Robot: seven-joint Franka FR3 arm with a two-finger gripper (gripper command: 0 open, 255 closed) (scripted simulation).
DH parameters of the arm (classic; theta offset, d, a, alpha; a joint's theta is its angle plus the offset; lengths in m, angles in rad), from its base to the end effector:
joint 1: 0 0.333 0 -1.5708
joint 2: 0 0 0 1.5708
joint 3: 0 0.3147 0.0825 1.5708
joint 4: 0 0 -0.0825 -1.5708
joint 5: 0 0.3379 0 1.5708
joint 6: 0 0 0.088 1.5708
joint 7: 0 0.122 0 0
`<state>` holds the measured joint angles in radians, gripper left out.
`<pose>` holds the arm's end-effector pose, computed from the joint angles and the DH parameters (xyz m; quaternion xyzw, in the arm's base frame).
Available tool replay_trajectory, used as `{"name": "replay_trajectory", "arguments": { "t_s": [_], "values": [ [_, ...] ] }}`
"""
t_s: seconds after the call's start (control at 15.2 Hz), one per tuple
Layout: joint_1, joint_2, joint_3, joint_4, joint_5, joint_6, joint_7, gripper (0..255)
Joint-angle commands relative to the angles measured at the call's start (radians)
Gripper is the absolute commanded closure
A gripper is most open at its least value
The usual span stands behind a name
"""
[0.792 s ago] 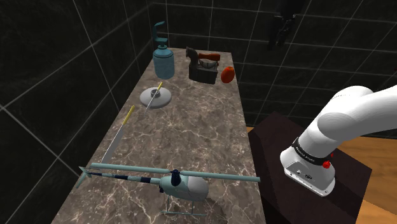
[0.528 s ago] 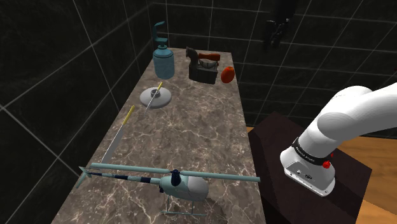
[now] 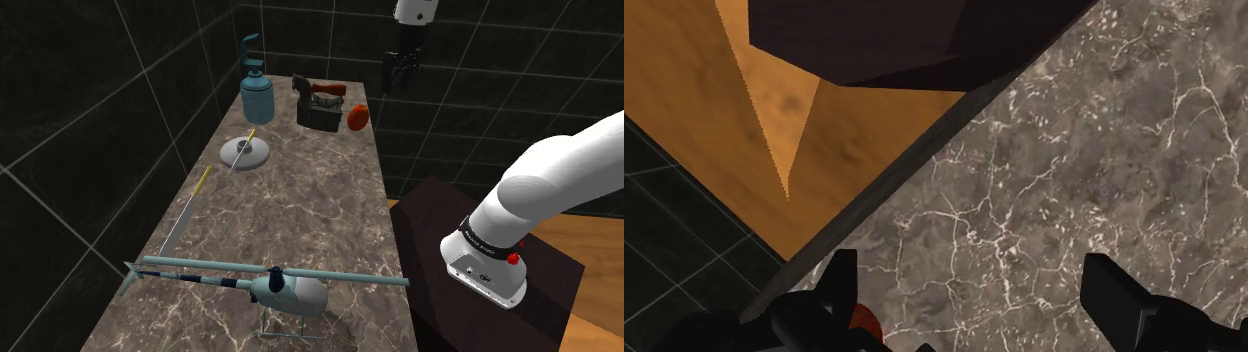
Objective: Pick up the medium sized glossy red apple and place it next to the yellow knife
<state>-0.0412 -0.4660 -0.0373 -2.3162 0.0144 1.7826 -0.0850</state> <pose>0.3584 -0.0283 0.5096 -0.9993 -0.0038 0.0326 0.0180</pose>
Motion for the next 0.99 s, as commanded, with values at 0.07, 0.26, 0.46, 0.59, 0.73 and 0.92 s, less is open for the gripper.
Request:
{"name": "replay_trajectory", "arguments": {
  "t_s": [0.07, 0.26, 0.46, 0.59, 0.73, 0.92],
  "values": [
    [-0.012, 0.106, -0.009, 0.031, -0.015, 0.082, 0.002, 0],
    [-0.022, 0.210, -0.015, 0.070, -0.027, 0.151, 0.010, 0],
    [-0.031, 0.317, -0.022, 0.121, -0.038, 0.212, 0.018, 0],
    [-0.037, 0.389, -0.027, 0.161, -0.044, 0.247, 0.024, 0],
    [-0.043, 0.461, -0.032, 0.206, -0.050, 0.278, 0.029, 0],
    [-0.051, 0.570, -0.041, 0.283, -0.057, 0.315, 0.037, 0]
  ]
}}
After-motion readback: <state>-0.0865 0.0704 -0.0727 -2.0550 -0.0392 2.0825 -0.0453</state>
